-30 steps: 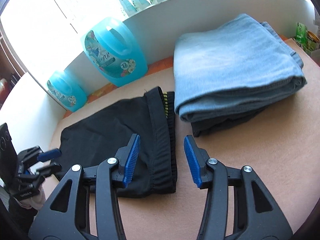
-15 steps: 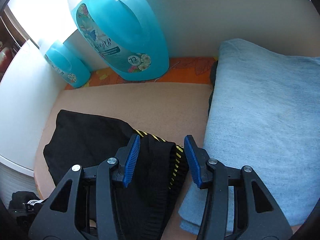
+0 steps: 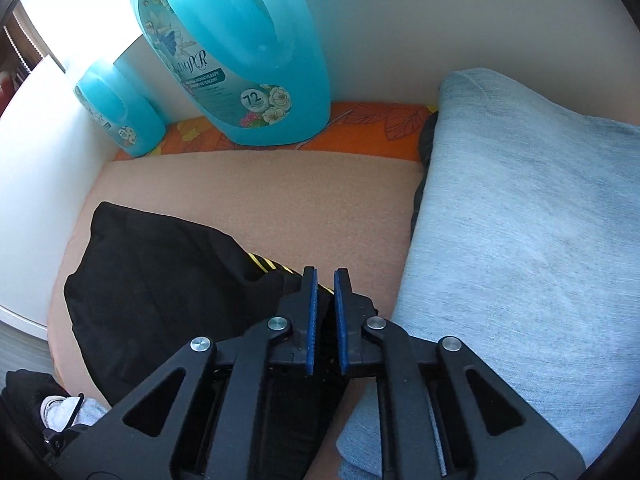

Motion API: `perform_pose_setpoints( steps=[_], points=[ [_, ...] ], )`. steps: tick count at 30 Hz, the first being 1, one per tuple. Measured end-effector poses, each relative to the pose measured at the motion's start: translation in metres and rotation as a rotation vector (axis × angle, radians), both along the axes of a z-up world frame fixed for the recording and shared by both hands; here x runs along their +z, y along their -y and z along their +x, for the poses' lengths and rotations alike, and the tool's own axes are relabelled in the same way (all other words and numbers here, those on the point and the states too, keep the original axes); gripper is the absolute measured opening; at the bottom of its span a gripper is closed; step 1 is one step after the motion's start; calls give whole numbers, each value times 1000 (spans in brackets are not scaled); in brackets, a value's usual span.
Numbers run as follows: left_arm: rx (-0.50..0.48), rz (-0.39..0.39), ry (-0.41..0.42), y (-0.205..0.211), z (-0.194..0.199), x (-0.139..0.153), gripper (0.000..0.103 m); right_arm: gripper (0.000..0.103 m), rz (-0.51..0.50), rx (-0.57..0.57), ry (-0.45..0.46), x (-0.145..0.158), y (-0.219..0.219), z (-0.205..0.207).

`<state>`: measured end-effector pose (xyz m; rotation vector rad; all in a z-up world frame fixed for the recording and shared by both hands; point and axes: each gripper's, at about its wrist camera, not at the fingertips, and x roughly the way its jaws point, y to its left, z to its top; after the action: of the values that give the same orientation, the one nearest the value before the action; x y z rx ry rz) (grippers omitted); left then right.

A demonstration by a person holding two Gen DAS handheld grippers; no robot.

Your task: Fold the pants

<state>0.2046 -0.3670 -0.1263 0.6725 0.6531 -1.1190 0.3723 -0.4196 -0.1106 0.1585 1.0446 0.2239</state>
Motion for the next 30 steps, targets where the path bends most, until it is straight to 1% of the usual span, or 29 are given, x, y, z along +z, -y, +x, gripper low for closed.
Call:
perform_pose_setpoints(
  steps=[1,3,6,7,9,10,11,13,14,16,18,19,21,22,24,25,26,28,30],
  points=[
    [0,1,-4,0,2,0,50,7,-20,-24,3,0,5,0],
    [5,14,-9,2,5,-3,50,5,-21,-60,-17,-6,13,3],
    [6,29,-17,5,11,-8,50,6,-30,-27,-13,-8,9,3],
    [5,24,-15,6,11,-7,50,7,-17,-33,-3,-5,10,1],
    [3,23,-18,6,12,-6,50,10,41,-45,14,4,17,-3],
    [3,21,-21,7,12,-6,50,18,66,-56,24,9,22,-7],
    [1,18,-26,6,14,-7,49,28,85,-63,37,14,25,-13],
    [6,11,-36,5,17,-6,40,39,106,-64,68,24,28,-28],
    [19,11,-32,5,26,-6,31,42,109,-66,76,28,29,-37],
    [25,-3,-53,1,32,-5,26,46,128,-78,76,32,33,-54],
    [36,-18,-58,-2,35,-2,19,52,167,-109,54,29,40,-68],
    [40,-32,-58,-5,36,2,18,55,191,-120,38,27,43,-74],
    [57,-70,-81,-10,40,7,16,56,229,-147,16,22,46,-83],
    [72,-92,-93,-14,43,11,16,56,250,-160,6,20,48,-86],
    [93,-133,-124,-16,46,16,15,63,307,-185,-23,16,50,-89],
    [104,-149,-128,-18,48,19,15,69,335,-200,-43,13,51,-88],
    [111,-162,-127,-21,49,22,15,72,361,-205,-63,11,50,-87],
    [119,-180,-126,-24,48,29,15,72,403,-212,-94,9,49,-88],
    [129,-200,-125,-29,48,35,15,72,448,-217,-106,7,46,-89]
  ],
)
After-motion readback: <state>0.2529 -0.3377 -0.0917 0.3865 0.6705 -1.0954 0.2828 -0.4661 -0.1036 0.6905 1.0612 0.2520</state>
